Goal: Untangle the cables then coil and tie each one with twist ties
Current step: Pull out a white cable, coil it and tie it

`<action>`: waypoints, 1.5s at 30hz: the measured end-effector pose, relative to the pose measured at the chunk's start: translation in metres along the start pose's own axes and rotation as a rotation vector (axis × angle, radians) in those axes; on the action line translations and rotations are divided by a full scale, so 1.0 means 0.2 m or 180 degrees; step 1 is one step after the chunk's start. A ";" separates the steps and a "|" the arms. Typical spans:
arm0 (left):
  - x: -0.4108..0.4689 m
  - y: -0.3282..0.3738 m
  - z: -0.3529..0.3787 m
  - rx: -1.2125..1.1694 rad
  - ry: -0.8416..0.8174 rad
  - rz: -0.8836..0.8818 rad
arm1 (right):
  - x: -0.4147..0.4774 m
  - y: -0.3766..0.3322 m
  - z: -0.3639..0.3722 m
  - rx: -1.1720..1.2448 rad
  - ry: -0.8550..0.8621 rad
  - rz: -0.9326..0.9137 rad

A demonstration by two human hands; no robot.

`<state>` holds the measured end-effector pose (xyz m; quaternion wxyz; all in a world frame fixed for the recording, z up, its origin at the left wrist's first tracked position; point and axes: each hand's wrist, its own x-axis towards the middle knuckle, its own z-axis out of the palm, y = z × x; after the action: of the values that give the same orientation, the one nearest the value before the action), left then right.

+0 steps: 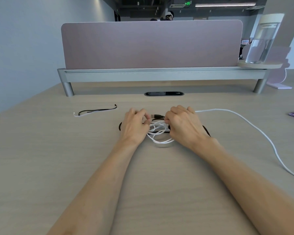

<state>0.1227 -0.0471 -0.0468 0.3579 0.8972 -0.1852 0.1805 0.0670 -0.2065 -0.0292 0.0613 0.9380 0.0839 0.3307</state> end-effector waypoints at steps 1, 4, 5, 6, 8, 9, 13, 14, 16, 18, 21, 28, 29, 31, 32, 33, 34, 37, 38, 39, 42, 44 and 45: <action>0.00 -0.01 0.00 0.0028 0.0089 0.0302 | 0.00 0.01 0.00 0.0059 0.0062 0.0052; 0.00 -0.01 0.00 0.0334 0.0103 0.1058 | -0.01 0.04 0.00 0.0175 0.0169 0.0186; 0.00 -0.01 0.00 0.0415 0.0089 0.1139 | -0.02 0.05 0.00 0.0204 0.0195 0.0200; 0.00 0.00 -0.01 0.0489 0.0080 0.1154 | -0.02 0.05 0.00 0.0237 0.0235 0.0193; 0.00 0.01 -0.01 0.0617 0.0097 0.1147 | -0.01 0.04 0.01 0.0288 0.0310 0.0137; 0.00 0.02 -0.01 0.0660 0.0112 0.1137 | -0.01 0.04 0.01 0.0303 0.0335 0.0116; 0.00 0.03 -0.02 0.1072 0.0163 0.1216 | -0.01 0.04 0.01 0.0396 0.0346 0.0148; 0.00 0.03 -0.02 0.1178 0.0162 0.1263 | -0.02 0.04 0.01 0.0444 0.0322 0.0161; 0.00 0.04 -0.01 0.1344 0.0118 0.1307 | -0.02 0.05 0.01 0.0496 0.0200 0.0191; 0.00 0.04 -0.01 0.1296 0.0075 0.1297 | -0.03 0.05 0.00 0.0675 0.0102 0.0361; 0.01 0.02 -0.01 0.0359 -0.0154 0.0922 | -0.02 0.05 -0.01 0.1228 -0.0114 0.0699; 0.02 0.04 -0.04 -0.1293 -0.0387 -0.0174 | -0.02 0.05 -0.01 0.1510 -0.0340 0.0620; 0.01 0.04 -0.04 -0.1271 -0.0341 -0.0230 | -0.01 0.05 -0.02 0.1474 -0.0370 0.0609; 0.01 0.05 -0.03 -0.1111 -0.0229 -0.0210 | -0.01 0.04 -0.03 0.1438 -0.0494 0.0601; 0.01 0.06 -0.03 -0.0953 -0.0166 -0.0120 | -0.01 0.04 -0.03 0.1426 -0.0584 0.0601; 0.01 0.06 -0.03 -0.0770 -0.0094 -0.0008 | -0.01 0.04 -0.05 0.1404 -0.0681 0.0595; 0.01 0.06 -0.03 -0.0600 0.0002 0.0091 | -0.01 0.04 -0.06 0.1372 -0.0743 0.0579; 0.03 0.06 -0.04 -0.0434 0.0287 0.0181 | 0.00 0.04 -0.07 0.1303 -0.0637 0.0502; 0.03 0.05 -0.04 -0.0469 0.0283 0.0163 | 0.00 0.04 -0.07 0.1325 -0.0605 0.0506; 0.03 0.05 -0.03 -0.0497 0.0202 0.0150 | 0.00 0.04 -0.07 0.1363 -0.0614 0.0531; 0.02 0.02 -0.02 -0.0443 -0.0238 0.0349 | -0.02 0.07 -0.05 0.1299 -0.0690 0.0541; 0.02 -0.01 -0.02 -0.0264 -0.0399 0.0559 | -0.03 0.09 -0.04 0.1231 -0.0740 0.0617; 0.01 -0.02 -0.02 -0.0171 -0.0402 0.0621 | -0.03 0.10 -0.04 0.1244 -0.0766 0.0674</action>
<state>0.1264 -0.0426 -0.0456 0.3502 0.8746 -0.2986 0.1526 0.0593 -0.2262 -0.0241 -0.1467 0.9682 0.0396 0.1988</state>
